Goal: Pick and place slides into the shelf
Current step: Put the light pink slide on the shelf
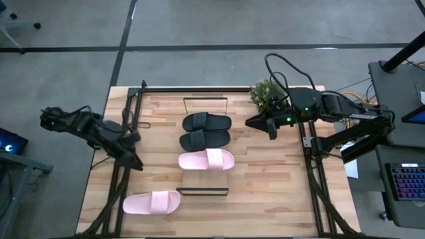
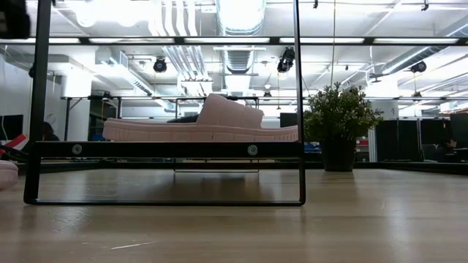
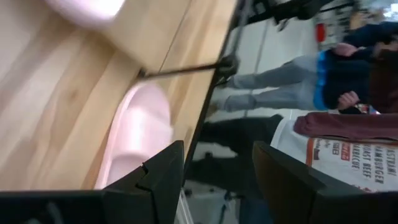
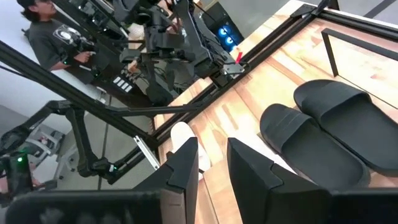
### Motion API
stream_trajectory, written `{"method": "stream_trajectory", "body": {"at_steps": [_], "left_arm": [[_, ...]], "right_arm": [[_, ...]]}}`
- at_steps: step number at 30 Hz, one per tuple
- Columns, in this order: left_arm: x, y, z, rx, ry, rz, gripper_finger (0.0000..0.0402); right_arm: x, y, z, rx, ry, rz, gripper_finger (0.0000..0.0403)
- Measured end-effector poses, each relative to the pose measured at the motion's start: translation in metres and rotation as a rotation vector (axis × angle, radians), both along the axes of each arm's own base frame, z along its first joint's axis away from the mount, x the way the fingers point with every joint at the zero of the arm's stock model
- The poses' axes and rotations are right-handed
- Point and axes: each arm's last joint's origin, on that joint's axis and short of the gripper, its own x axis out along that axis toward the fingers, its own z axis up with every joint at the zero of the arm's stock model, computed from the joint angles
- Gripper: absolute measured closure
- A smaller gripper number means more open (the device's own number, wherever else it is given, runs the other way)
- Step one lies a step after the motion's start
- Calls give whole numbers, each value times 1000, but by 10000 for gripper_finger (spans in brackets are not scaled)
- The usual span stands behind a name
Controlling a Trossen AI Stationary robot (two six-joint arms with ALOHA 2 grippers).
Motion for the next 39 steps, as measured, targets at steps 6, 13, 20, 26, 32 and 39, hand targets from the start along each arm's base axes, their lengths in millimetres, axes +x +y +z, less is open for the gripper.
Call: {"method": "stream_trajectory", "body": {"at_steps": [6, 13, 20, 26, 32, 39], "left_arm": [[1, -4, -13, -79, 247, 60, 224], [8, -11, -32, -125, 468, 170, 224], [13, -20, -40, -139, 573, 194, 224], [16, -35, -47, -78, 619, 215, 224], [20, -57, -50, -94, 550, 331, 224], [13, -82, -61, -103, 609, 464, 224]], "right_arm": [[1, -1, -2, -10, 6, -28, 332], [1, -3, -2, -52, 5, -73, 328], [0, -3, -1, -60, 4, -87, 324], [0, -3, -2, -77, 6, -81, 332], [-1, -3, -3, -87, 19, -77, 327], [-2, -3, -4, -89, 38, -76, 321]]}}
